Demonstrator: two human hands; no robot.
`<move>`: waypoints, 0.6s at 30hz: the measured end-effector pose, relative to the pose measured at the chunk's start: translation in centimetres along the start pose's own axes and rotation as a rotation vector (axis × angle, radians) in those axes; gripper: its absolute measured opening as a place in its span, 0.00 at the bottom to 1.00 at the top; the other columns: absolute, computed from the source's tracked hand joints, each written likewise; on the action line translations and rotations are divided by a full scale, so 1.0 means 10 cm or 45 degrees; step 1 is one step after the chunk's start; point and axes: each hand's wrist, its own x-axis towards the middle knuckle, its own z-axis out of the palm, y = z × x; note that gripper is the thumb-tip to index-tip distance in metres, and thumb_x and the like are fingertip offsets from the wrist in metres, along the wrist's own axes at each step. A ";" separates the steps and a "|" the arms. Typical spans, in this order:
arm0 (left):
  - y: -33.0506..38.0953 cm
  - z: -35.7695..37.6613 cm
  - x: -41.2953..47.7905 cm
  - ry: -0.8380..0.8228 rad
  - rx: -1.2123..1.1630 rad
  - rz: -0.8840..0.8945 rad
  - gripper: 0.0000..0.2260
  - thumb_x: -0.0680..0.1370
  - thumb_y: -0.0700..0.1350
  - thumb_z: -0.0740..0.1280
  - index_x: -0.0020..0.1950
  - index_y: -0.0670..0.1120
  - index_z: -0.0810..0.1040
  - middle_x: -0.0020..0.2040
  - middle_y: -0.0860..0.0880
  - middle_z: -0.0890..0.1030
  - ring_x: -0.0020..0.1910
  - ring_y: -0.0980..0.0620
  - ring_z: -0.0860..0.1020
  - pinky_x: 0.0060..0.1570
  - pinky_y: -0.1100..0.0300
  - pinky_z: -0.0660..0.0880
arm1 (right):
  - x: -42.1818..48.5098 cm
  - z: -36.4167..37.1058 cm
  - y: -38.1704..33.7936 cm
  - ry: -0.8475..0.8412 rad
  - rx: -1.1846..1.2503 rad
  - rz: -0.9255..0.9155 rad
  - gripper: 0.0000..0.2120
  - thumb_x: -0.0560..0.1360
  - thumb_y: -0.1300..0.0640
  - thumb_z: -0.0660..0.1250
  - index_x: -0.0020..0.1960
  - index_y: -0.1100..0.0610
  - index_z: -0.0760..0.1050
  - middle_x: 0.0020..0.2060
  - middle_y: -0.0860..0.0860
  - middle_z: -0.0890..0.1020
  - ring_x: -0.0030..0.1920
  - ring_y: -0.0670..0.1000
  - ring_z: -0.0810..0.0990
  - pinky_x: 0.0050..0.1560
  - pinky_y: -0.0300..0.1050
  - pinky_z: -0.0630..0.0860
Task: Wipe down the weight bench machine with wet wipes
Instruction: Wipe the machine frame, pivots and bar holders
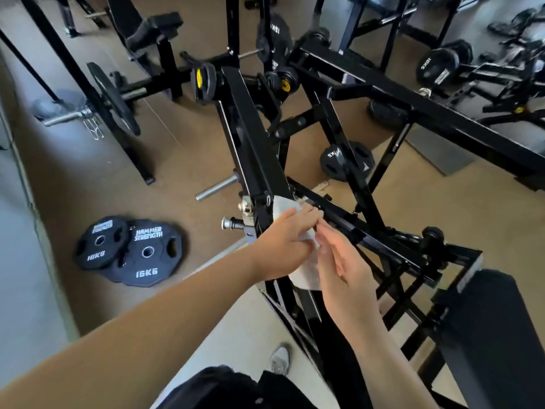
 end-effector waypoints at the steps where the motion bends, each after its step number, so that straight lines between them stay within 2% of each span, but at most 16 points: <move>1: 0.03 -0.08 0.00 0.000 -0.188 -0.079 0.29 0.82 0.40 0.60 0.82 0.55 0.61 0.81 0.56 0.63 0.82 0.55 0.55 0.81 0.52 0.52 | 0.11 0.00 -0.01 -0.027 -0.054 -0.009 0.19 0.86 0.60 0.59 0.66 0.37 0.72 0.61 0.36 0.81 0.66 0.39 0.78 0.62 0.31 0.74; 3: 0.08 -0.20 0.02 0.017 -0.380 -0.128 0.32 0.84 0.35 0.58 0.83 0.58 0.56 0.80 0.59 0.65 0.79 0.59 0.61 0.77 0.59 0.60 | 0.33 0.03 0.05 -0.165 -0.283 0.003 0.15 0.86 0.54 0.59 0.65 0.35 0.73 0.56 0.40 0.81 0.62 0.43 0.80 0.59 0.33 0.77; 5: 0.10 -0.28 0.07 0.097 -0.363 -0.142 0.32 0.83 0.33 0.57 0.83 0.59 0.56 0.79 0.60 0.66 0.79 0.60 0.61 0.73 0.63 0.62 | 0.47 0.07 0.11 -0.302 -0.708 -0.034 0.17 0.86 0.50 0.58 0.74 0.44 0.70 0.69 0.44 0.77 0.69 0.44 0.76 0.67 0.40 0.75; 7: 0.12 -0.36 0.12 0.235 -0.329 -0.145 0.32 0.82 0.33 0.58 0.82 0.58 0.60 0.78 0.59 0.68 0.78 0.59 0.63 0.74 0.60 0.64 | 0.59 0.15 0.11 -0.313 -1.008 -0.126 0.22 0.86 0.48 0.55 0.79 0.50 0.65 0.76 0.48 0.70 0.75 0.47 0.70 0.66 0.41 0.73; 9: 0.11 -0.46 0.14 0.413 -0.272 -0.154 0.30 0.81 0.32 0.58 0.81 0.55 0.64 0.75 0.57 0.72 0.77 0.59 0.66 0.76 0.57 0.65 | 0.67 0.25 0.12 -0.285 -1.083 -0.151 0.25 0.86 0.47 0.54 0.81 0.53 0.61 0.77 0.52 0.69 0.76 0.50 0.68 0.65 0.44 0.75; 10: 0.10 -0.52 0.16 0.517 -0.224 -0.137 0.29 0.82 0.33 0.58 0.80 0.54 0.66 0.74 0.57 0.74 0.76 0.60 0.68 0.76 0.56 0.66 | 0.71 0.30 0.15 -0.278 -1.087 -0.154 0.26 0.86 0.48 0.54 0.82 0.54 0.58 0.78 0.53 0.67 0.77 0.52 0.66 0.68 0.46 0.75; 12: 0.06 -0.66 0.19 0.646 -0.166 -0.078 0.25 0.83 0.35 0.59 0.77 0.55 0.69 0.71 0.58 0.77 0.73 0.62 0.70 0.75 0.57 0.68 | 0.83 0.41 0.20 -0.290 -1.144 -0.179 0.28 0.86 0.50 0.52 0.84 0.55 0.52 0.82 0.57 0.59 0.83 0.57 0.55 0.78 0.53 0.66; 14: 0.01 -0.83 0.24 0.673 -0.131 -0.040 0.23 0.83 0.37 0.60 0.77 0.55 0.70 0.70 0.59 0.77 0.72 0.64 0.71 0.73 0.60 0.68 | 0.99 0.53 0.23 -0.326 -1.235 -0.257 0.30 0.85 0.52 0.49 0.84 0.56 0.44 0.84 0.57 0.48 0.84 0.56 0.43 0.83 0.54 0.51; 16: -0.10 -1.03 0.29 0.666 -0.107 -0.010 0.22 0.83 0.38 0.61 0.76 0.54 0.72 0.70 0.59 0.77 0.72 0.65 0.71 0.73 0.62 0.68 | 1.17 0.64 0.21 -0.406 -1.296 -0.297 0.32 0.84 0.52 0.48 0.82 0.54 0.33 0.83 0.53 0.39 0.82 0.52 0.33 0.82 0.50 0.38; 18: -0.24 -1.23 0.33 0.654 -0.105 0.015 0.21 0.83 0.38 0.61 0.75 0.52 0.73 0.70 0.58 0.78 0.70 0.65 0.73 0.72 0.61 0.69 | 1.38 0.76 0.17 -0.450 -1.288 -0.294 0.31 0.85 0.51 0.46 0.80 0.50 0.30 0.82 0.50 0.35 0.80 0.48 0.29 0.79 0.46 0.31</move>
